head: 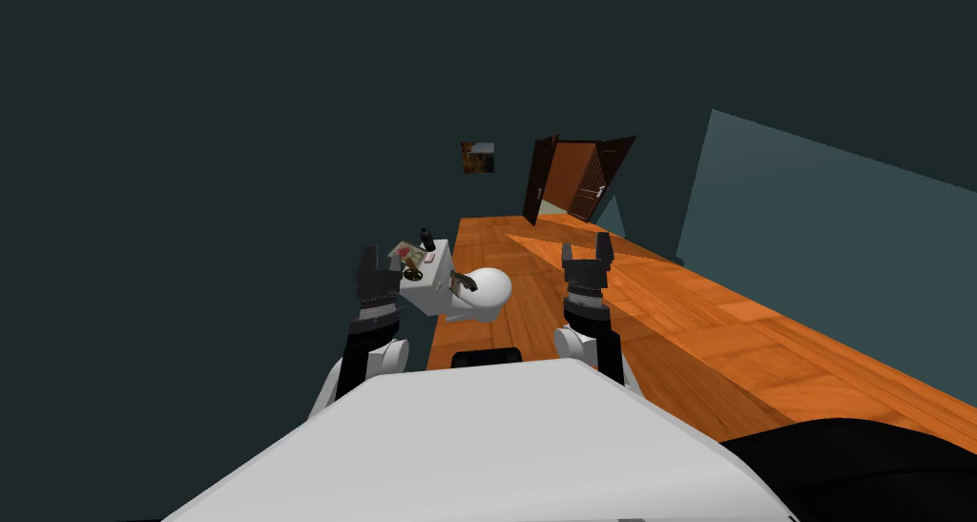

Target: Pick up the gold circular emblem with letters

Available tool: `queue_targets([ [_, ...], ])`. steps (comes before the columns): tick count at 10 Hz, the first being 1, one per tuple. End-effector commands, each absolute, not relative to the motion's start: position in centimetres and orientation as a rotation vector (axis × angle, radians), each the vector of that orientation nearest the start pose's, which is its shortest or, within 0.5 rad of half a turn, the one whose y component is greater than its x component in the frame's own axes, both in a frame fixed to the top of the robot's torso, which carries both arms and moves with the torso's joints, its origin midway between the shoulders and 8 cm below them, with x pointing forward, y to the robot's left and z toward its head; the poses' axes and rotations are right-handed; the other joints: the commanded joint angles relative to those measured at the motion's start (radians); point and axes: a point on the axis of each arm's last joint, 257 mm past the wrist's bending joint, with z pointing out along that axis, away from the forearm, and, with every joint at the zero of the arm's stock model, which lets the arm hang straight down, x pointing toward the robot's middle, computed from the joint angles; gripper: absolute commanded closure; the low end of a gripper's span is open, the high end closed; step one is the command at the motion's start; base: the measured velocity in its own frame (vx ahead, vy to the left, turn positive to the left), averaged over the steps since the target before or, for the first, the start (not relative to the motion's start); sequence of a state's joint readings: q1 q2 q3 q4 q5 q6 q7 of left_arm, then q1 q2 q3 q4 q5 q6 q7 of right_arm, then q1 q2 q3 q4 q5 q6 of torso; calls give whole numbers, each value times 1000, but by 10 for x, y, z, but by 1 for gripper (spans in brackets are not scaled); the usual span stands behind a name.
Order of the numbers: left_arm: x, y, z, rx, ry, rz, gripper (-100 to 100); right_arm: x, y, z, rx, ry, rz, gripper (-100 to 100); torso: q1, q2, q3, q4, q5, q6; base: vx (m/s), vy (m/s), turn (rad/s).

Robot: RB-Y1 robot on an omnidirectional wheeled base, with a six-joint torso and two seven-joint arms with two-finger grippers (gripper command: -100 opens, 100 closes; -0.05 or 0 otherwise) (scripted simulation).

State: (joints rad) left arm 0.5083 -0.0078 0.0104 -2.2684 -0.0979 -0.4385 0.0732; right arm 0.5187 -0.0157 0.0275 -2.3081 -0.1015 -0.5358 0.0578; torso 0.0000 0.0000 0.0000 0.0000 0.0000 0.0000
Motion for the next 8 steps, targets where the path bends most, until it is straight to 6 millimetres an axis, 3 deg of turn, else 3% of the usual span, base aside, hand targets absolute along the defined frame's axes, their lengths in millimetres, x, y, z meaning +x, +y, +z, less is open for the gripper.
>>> queue_targets([
  [1,359,275,1,-689,733,-1269,-100,331,-282,37,657,544,1343,0,0,0,0,0,0,0,9,-3,-4],
  [8,377,279,-32,-761,909,-1211,-100,330,-282,37,657,544,1343,0,-1,-4,-2,-1,0,0,42,-10,-8],
])
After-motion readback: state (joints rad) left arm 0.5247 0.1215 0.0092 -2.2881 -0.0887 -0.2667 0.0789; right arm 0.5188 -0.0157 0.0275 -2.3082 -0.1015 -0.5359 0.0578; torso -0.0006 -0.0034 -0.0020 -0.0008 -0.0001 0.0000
